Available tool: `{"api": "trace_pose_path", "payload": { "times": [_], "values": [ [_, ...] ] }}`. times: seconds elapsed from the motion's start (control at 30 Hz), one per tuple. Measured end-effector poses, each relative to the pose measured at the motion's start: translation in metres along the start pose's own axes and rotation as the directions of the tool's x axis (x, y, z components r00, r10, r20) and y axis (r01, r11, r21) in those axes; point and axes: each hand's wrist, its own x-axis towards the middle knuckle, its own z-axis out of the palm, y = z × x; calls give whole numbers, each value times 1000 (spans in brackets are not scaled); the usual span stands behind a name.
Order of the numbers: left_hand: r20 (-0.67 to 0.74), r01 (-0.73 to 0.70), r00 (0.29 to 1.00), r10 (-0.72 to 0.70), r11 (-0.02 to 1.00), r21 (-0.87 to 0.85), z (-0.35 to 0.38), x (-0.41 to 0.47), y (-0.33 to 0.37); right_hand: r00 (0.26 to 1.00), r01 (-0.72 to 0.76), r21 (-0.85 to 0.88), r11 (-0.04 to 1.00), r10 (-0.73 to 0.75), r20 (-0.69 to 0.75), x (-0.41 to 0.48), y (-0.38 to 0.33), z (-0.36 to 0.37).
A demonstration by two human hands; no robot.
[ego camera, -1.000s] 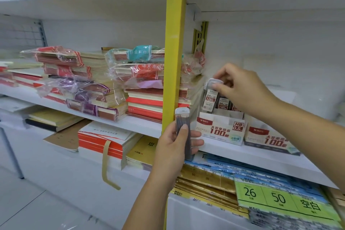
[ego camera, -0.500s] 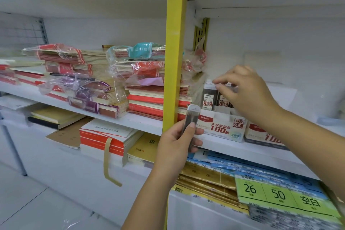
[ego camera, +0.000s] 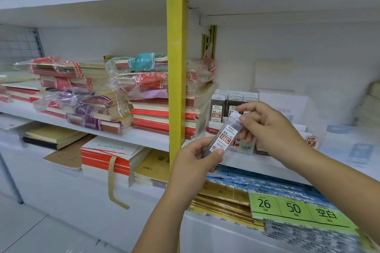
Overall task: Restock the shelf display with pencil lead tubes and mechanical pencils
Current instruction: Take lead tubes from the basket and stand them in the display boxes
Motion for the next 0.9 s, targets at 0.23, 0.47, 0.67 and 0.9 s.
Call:
{"api": "trace_pose_path", "payload": {
  "times": [0.23,0.47,0.67,0.9],
  "values": [
    [-64,-55,996,58,997,48,2,6,-4,999,49,38,998,-49,13,3,-4,-3],
    [-131,-153,967,220,906,394,6,12,-18,895,339,-254,906,-394,-212,34,-30,-22],
    [-124,-159,964,236,882,444,7,15,-21,951,278,-468,839,-308,12,63,-19,0],
    [-103,-172,964,244,873,457,6,17,-22,955,231,-746,625,-290,52,84,-4,4]
  ]
}}
